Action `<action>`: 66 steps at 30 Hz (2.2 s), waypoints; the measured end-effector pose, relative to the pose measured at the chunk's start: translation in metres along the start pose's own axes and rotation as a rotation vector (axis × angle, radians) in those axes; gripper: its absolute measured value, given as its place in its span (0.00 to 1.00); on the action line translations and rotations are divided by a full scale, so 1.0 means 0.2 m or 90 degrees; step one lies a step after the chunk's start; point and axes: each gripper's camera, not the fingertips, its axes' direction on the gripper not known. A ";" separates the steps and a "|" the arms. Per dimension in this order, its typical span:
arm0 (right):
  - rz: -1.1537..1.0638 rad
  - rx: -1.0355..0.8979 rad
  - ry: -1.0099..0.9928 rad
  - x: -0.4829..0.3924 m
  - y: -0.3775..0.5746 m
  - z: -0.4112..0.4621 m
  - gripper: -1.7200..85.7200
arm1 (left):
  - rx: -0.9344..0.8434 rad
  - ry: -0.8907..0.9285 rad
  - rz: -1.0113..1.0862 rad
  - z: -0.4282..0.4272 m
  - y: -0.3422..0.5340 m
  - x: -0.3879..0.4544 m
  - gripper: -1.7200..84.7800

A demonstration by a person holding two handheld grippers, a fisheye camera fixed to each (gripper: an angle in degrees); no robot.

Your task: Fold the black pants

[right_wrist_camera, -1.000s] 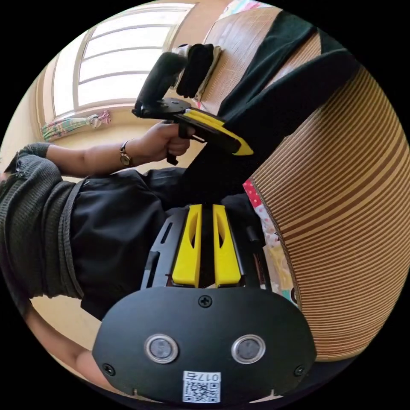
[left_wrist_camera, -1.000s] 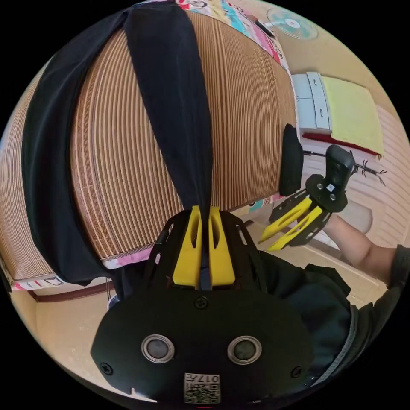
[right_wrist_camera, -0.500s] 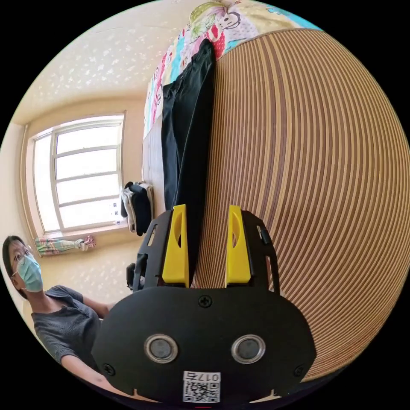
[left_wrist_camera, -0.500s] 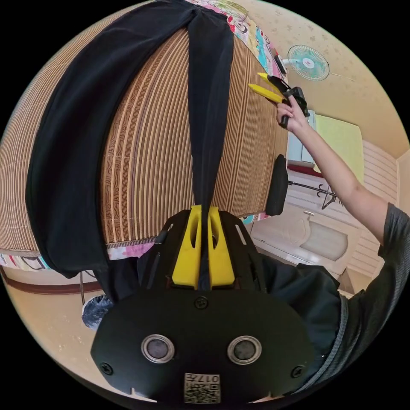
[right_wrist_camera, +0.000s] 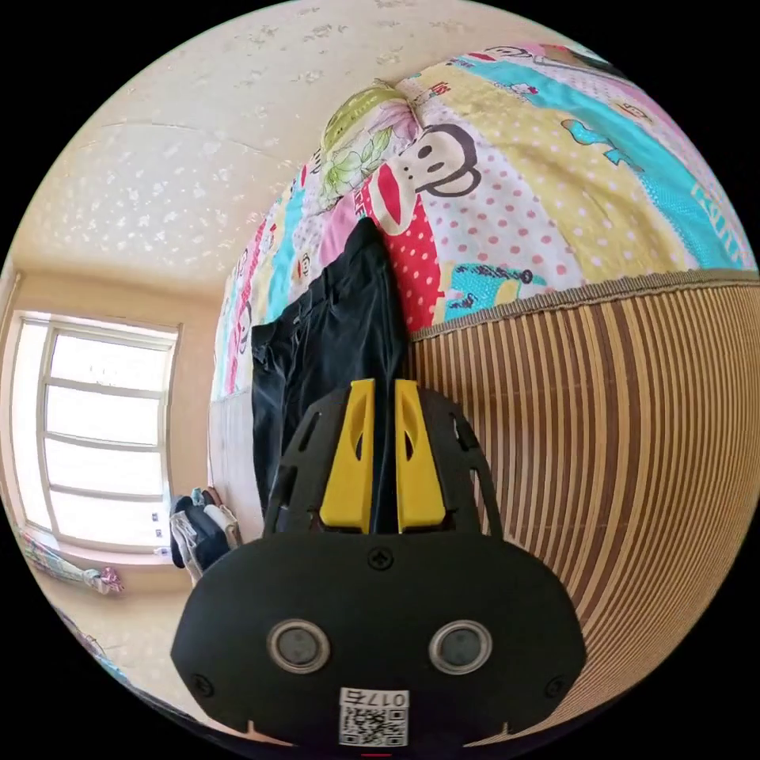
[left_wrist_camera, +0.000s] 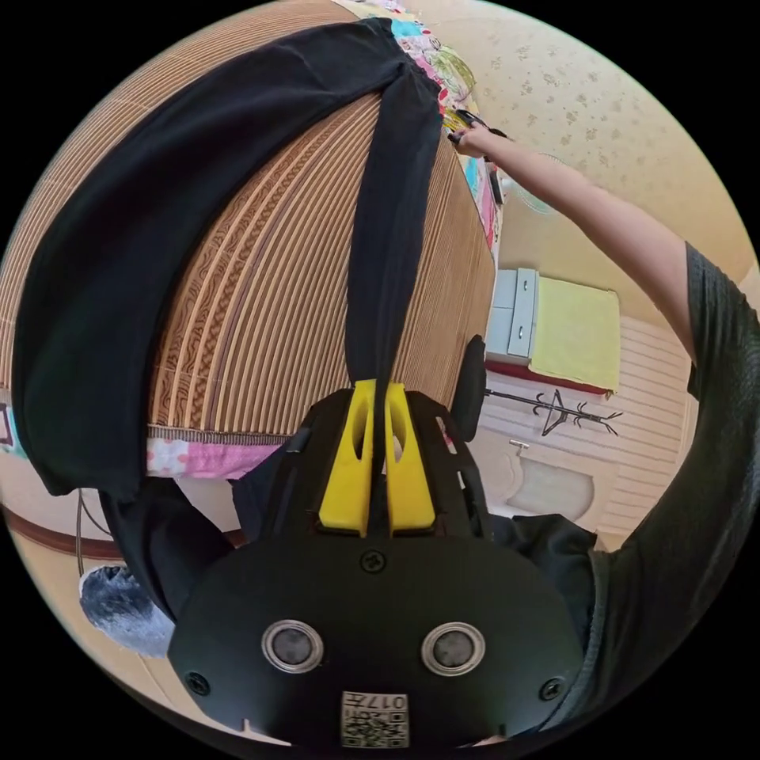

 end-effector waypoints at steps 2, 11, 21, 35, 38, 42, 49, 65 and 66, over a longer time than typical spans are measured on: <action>-0.056 0.012 0.120 -0.20 0.01 -0.02 0.05 | 0.007 0.080 0.008 -0.14 0.01 -0.03 0.01; -0.440 0.034 0.349 -1.42 0.23 0.31 0.04 | 0.118 0.342 -0.103 -0.84 0.15 -0.39 0.01; -0.413 -0.138 0.145 -1.29 0.77 0.69 0.09 | 0.092 0.067 -0.203 -1.11 0.09 -0.62 0.01; 0.009 -0.279 -0.355 -0.14 2.25 0.21 0.19 | -0.076 0.419 0.129 -1.21 -0.12 -0.14 0.01; 0.064 -0.208 -0.585 -0.06 2.38 0.22 0.13 | -0.118 0.321 0.047 -1.11 -0.06 -0.25 0.01; 0.022 -0.288 -0.352 -0.08 2.48 0.27 0.07 | -0.108 0.141 -0.084 -1.04 -0.01 -0.44 0.01; 0.015 -0.293 -0.113 -0.13 2.49 0.22 0.08 | -0.186 -0.097 -0.068 -0.94 -0.04 -0.29 0.08; -0.334 -0.031 0.132 -1.00 0.97 0.71 0.10 | 0.046 -0.174 0.115 -0.88 -0.19 0.21 0.11; -0.328 -0.028 0.172 -1.05 0.89 0.79 0.10 | 0.046 -0.174 0.115 -0.85 -0.19 0.21 0.11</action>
